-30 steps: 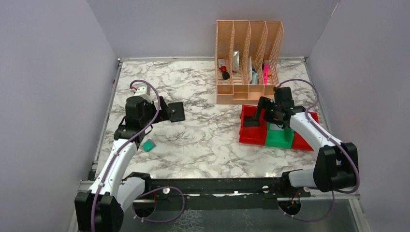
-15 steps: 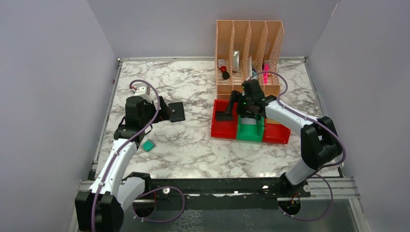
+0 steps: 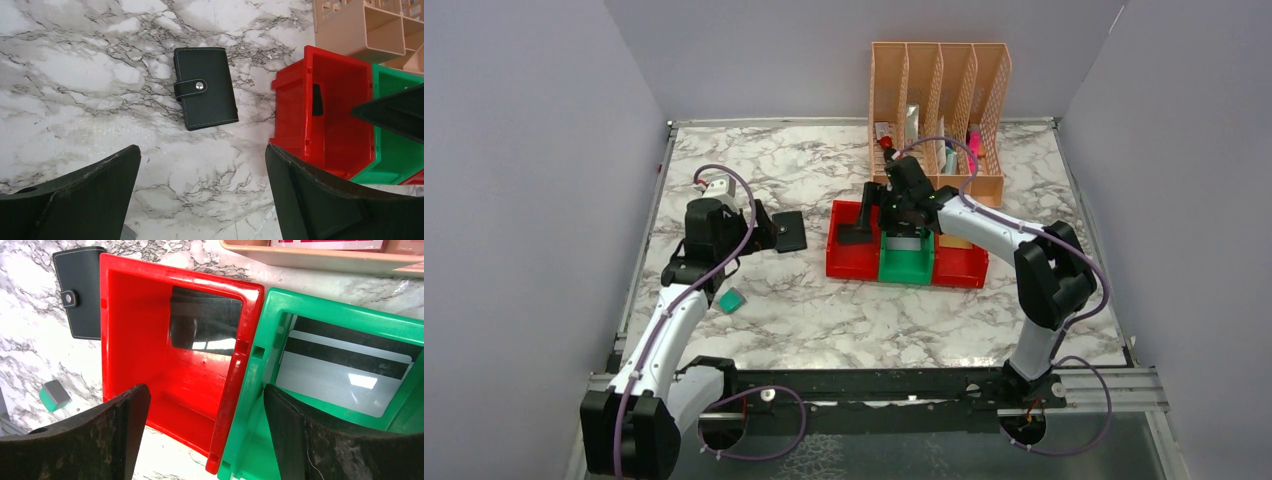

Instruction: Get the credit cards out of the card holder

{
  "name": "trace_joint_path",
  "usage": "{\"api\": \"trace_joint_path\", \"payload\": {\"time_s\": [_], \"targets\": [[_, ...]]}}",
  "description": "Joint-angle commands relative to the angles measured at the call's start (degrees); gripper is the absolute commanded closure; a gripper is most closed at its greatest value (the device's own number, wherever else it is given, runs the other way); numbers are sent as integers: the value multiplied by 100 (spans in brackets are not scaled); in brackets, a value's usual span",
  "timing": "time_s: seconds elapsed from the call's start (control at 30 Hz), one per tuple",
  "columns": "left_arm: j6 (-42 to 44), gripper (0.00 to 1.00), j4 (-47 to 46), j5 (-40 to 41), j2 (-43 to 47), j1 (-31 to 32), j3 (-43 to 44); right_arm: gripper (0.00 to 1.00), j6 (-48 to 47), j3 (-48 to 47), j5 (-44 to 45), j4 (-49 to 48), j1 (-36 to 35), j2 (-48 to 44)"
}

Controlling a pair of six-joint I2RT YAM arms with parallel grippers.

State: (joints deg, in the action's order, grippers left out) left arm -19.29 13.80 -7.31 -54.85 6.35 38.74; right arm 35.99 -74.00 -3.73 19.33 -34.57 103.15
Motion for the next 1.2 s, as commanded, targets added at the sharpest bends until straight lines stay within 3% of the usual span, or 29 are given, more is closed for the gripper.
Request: {"api": "trace_joint_path", "payload": {"time_s": [0.0,0.2,0.33,0.7,0.9,1.17], "targets": [[-60,1,-75,-95,-142,-37,13,11,-217,-286,-170,21,-37,61],[-526,1,-36,75,-717,-29,208,8,-656,93,92,186,-41,-912],[-908,3,-88,49,-1585,29,586,7,-834,532,193,372,-41,-1807],[-596,14,-147,559,-4203,403,2134,6,-400,2543,174,304,-41,-4167],[-430,23,162,1002,-5091,737,2546,5,-425,2911,291,469,-41,-4522],[-278,38,302,1709,-4975,1369,2051,4,-464,3040,168,794,-41,-4379]]}}
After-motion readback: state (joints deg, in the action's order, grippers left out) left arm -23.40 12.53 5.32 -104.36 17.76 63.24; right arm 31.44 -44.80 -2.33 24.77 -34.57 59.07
